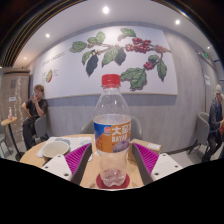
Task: Pour water
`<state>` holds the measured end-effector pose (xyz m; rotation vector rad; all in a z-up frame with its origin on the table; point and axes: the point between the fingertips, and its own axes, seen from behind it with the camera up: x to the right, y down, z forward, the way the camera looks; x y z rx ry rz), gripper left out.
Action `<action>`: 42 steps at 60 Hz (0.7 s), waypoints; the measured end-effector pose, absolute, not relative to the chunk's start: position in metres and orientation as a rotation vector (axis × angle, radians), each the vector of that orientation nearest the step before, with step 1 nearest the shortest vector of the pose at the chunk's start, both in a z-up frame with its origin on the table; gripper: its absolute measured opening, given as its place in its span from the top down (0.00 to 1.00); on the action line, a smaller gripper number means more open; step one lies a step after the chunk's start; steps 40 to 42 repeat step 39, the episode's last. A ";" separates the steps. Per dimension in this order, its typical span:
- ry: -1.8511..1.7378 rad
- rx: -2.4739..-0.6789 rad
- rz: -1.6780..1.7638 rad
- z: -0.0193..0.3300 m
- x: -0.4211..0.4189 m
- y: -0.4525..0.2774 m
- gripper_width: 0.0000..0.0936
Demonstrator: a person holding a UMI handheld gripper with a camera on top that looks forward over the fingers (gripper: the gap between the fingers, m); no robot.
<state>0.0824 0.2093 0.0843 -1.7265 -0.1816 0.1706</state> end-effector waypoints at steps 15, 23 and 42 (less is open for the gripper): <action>-0.220 -1.741 0.179 0.084 0.083 0.132 0.09; -0.255 -1.758 0.251 0.084 0.070 0.070 0.09; -0.314 -1.782 0.394 0.078 0.052 0.005 0.09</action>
